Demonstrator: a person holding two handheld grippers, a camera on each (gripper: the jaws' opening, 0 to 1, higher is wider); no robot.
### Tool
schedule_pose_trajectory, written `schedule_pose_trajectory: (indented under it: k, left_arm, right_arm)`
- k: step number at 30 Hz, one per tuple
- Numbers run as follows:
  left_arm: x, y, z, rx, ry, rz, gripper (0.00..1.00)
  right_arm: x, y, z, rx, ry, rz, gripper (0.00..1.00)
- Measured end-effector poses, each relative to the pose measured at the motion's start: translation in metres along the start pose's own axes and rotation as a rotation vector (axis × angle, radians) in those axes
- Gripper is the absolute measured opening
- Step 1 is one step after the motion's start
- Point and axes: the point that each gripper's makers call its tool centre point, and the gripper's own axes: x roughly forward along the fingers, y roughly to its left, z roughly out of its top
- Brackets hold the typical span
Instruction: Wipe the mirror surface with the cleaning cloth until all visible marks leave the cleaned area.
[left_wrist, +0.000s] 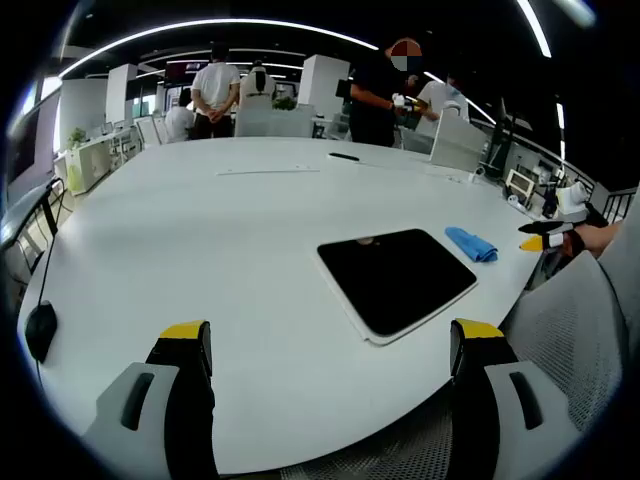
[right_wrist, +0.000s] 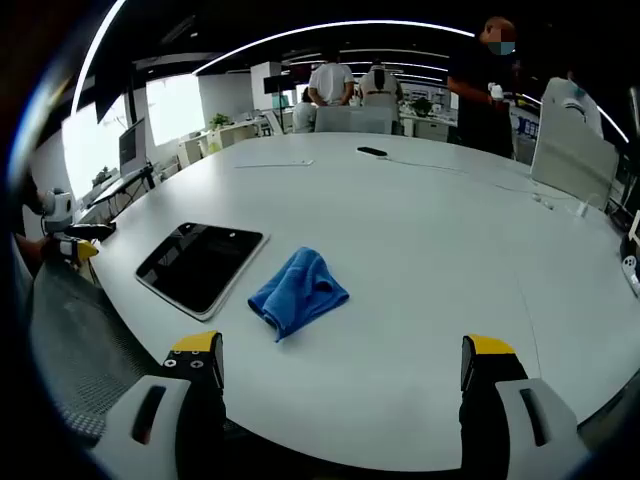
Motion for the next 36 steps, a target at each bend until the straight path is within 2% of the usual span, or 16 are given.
schedule_pose_trajectory:
  k: [15,28,32,36]
  left_arm:
    - [0.000,0.000,-0.001,-0.003,0.008,0.005,0.98]
    - [0.000,0.001,-0.002,-0.007,0.018,0.013,0.98]
    - [0.000,0.001,-0.003,-0.005,0.023,0.012,0.98]
    - [-0.001,0.001,-0.003,-0.007,0.020,0.014,0.98]
  right_arm:
    - [0.001,-0.002,-0.004,0.016,0.001,0.005,0.98]
    - [0.002,-0.001,0.002,0.017,-0.004,0.016,0.98]
    - [0.001,0.001,0.012,0.027,-0.022,0.027,0.98]
    - [0.001,0.002,0.024,-0.020,-0.013,0.034,0.98]
